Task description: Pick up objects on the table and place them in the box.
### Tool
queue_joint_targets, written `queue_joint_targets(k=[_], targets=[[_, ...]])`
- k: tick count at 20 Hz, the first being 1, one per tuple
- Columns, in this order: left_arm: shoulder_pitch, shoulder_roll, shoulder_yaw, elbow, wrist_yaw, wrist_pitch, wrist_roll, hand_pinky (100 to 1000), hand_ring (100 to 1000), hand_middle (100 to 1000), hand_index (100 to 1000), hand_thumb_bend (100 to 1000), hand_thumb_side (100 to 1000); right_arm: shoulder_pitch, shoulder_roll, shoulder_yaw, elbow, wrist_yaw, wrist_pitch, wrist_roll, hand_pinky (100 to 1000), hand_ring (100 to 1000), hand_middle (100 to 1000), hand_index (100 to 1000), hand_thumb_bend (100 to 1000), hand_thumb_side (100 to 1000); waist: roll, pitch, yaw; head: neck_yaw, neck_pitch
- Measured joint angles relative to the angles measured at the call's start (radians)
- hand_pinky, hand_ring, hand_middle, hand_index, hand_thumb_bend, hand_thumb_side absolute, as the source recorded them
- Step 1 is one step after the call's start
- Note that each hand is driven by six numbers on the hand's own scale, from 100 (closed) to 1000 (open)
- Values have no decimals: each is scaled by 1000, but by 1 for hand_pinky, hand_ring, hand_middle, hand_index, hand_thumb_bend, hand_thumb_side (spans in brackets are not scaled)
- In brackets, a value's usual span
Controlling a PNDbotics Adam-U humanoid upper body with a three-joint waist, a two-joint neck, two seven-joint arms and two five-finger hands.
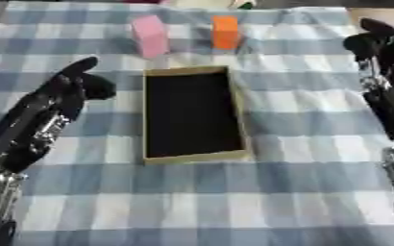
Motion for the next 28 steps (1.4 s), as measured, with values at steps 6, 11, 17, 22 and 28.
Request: queue_joint_targets(k=[6, 11, 17, 22, 28], targets=[[-2, 0, 0, 0, 0, 0, 0, 843, 782, 743, 998, 100, 796, 0, 0, 0, 0, 0, 1, 3, 865, 771, 675, 873, 100, 703, 1, 0, -1, 0, 0], [-42, 26, 0, -7, -3, -12, -14, 864, 812, 772, 1000, 100, 706, 3, 0, 0, 0, 0, 2, 5, 865, 771, 675, 873, 100, 703, 4, 0, -3, 0, 0], [-213, 182, -1, -28, -111, -16, -67, 842, 852, 836, 1000, 100, 645, 11, -1, 3, 0, 0, 4, 8, 865, 771, 674, 873, 100, 704, 19, -9, -11, 0, -1], [-422, 317, -36, 33, -237, 2, -73, 796, 850, 843, 983, 100, 729, 20, -8, 11, 0, 0, 8, 16, 865, 771, 674, 873, 100, 705, 36, -21, -25, 0, -2], [-694, 316, -105, 344, -457, 10, -76, 777, 831, 836, 968, 100, 752, 31, -17, 25, 0, -1, 12, 32, 865, 771, 674, 873, 100, 706, 52, -44, -57, 9, 0]])
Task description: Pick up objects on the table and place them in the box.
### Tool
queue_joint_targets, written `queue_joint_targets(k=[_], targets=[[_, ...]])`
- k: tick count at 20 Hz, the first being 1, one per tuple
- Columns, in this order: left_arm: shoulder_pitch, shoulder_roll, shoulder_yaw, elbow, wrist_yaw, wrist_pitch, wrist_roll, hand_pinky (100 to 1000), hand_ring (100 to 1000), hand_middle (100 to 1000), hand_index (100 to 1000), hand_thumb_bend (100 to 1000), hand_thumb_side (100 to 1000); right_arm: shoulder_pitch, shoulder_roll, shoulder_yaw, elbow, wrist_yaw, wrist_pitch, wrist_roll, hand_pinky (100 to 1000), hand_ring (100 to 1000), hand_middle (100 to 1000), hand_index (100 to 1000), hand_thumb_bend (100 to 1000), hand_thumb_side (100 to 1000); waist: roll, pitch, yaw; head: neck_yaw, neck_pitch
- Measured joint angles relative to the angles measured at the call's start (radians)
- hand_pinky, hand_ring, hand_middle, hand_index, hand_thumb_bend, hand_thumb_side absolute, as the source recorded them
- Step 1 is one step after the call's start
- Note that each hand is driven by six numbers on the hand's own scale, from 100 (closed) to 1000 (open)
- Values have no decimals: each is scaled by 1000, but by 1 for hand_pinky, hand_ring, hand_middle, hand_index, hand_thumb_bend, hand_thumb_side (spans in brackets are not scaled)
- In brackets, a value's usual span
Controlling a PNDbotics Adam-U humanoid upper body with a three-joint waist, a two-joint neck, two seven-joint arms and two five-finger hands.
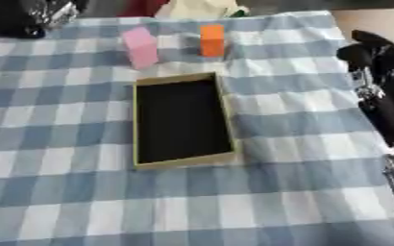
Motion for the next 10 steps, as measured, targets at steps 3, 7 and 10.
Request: queue_joint_targets(k=[3, 7, 10], targets=[[-84, -53, -3, 194, -130, -24, 24, 801, 828, 837, 963, 100, 728, 0, -1, 7, 0, -3, 0, 9, 865, 771, 673, 873, 100, 707, 5, -4, -24, 7, 1], [-152, -127, 20, 427, -300, -86, 73, 809, 822, 821, 952, 100, 703, 0, -2, 17, 0, -9, 1, 19, 866, 772, 673, 873, 100, 709, 14, -6, -50, 17, 4], [-175, -170, 53, 560, -413, -126, 113, 807, 817, 821, 952, 100, 718, 0, -2, 23, 0, -12, 1, 26, 866, 771, 673, 873, 100, 714, 14, -6, -69, 26, 4]])
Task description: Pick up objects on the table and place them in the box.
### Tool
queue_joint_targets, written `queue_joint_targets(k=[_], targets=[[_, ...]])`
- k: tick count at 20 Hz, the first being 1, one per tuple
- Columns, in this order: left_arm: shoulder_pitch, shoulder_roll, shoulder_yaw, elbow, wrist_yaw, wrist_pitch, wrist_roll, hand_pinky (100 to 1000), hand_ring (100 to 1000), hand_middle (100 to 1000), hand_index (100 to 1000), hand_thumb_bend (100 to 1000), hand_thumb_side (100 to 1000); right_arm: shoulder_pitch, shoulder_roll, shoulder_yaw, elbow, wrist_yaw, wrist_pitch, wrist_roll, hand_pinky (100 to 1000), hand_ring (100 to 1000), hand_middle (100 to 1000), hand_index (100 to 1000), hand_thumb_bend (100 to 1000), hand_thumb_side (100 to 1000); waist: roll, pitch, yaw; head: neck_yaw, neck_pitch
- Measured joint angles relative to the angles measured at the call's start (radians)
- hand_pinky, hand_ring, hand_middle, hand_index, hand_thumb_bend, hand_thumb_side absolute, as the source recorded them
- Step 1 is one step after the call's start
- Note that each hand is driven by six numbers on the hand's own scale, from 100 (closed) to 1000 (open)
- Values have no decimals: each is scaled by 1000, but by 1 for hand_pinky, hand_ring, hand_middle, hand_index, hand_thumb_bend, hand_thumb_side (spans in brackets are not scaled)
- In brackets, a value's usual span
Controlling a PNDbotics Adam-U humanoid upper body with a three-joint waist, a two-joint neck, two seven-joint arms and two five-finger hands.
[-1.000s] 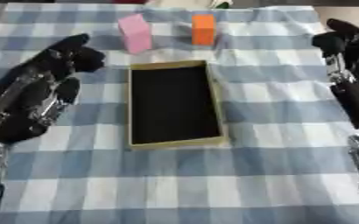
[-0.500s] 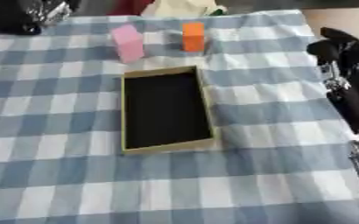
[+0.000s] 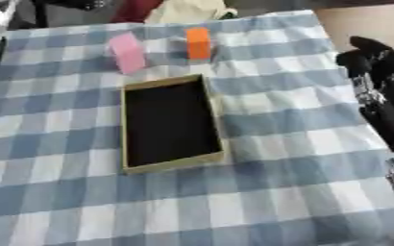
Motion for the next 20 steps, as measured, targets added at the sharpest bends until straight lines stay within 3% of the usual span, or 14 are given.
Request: queue_joint_targets(k=[3, 8, 14, 20], targets=[[-15, -32, 37, 101, -95, -19, 36, 800, 812, 818, 954, 100, 767, 0, 0, 5, 0, -5, 0, 7, 866, 771, 672, 873, 100, 711, 1, 0, -16, 9, 0], [-22, -72, 97, 215, -235, 16, 113, 795, 811, 821, 950, 100, 788, -2, 0, 12, 0, -13, 0, 15, 866, 771, 671, 873, 100, 712, 1, 1, -31, 19, 0], [-21, -93, 127, 273, -349, 59, 184, 781, 799, 810, 946, 100, 751, -5, 0, 14, 0, -19, -2, 22, 867, 772, 671, 873, 100, 713, 2, 7, -41, 26, 0], [-11, -95, 145, 301, -390, 99, 244, 781, 799, 813, 950, 100, 758, -6, 0, 14, 0, -22, -2, 23, 867, 772, 671, 873, 100, 713, 1, 14, -46, 27, -4]])
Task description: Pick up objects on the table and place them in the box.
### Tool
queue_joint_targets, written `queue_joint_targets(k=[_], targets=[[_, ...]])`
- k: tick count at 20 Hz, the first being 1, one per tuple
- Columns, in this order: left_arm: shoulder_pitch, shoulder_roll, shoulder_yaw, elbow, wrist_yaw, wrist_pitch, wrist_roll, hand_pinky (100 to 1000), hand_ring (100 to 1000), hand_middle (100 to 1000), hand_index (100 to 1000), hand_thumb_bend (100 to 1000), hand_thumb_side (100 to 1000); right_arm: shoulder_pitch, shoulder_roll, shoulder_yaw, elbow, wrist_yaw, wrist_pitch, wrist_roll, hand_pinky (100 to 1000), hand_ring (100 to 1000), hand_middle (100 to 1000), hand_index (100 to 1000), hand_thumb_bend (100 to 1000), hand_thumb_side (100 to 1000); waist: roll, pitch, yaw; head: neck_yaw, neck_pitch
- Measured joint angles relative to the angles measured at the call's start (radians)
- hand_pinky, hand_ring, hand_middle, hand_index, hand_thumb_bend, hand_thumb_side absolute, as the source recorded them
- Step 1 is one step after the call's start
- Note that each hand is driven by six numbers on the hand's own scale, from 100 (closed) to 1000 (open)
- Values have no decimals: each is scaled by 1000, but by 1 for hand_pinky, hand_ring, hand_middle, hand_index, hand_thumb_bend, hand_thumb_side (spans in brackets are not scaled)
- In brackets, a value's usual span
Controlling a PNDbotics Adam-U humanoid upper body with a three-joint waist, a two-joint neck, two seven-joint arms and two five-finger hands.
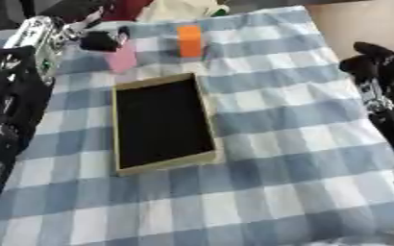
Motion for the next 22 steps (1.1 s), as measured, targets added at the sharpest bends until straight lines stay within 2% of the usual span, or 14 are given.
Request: queue_joint_targets(k=[3, 10, 14, 22], targets=[[7, 0, 3, 15, -15, 14, 12, 776, 794, 809, 949, 100, 708, 0, 0, 0, 0, 0, 0, 0, 867, 772, 670, 873, 100, 715, 0, 3, 0, -1, -1], [20, 2, 13, 41, -38, 42, 25, 769, 787, 804, 953, 100, 735, -1, 0, 0, 0, 0, 0, 0, 867, 772, 670, 874, 100, 714, -2, 11, 0, -5, -1], [24, 3, 15, 46, -43, 50, 32, 760, 773, 792, 951, 100, 719, -4, 0, 0, 0, 0, 0, 0, 868, 772, 670, 874, 100, 715, -4, 11, 1, -8, -1], [27, 7, 18, 52, -34, 24, -16, 782, 767, 789, 958, 100, 876, -4, 0, 0, 0, 0, -1, 1, 868, 772, 670, 874, 100, 714, -6, 13, 2, -10, -1]])
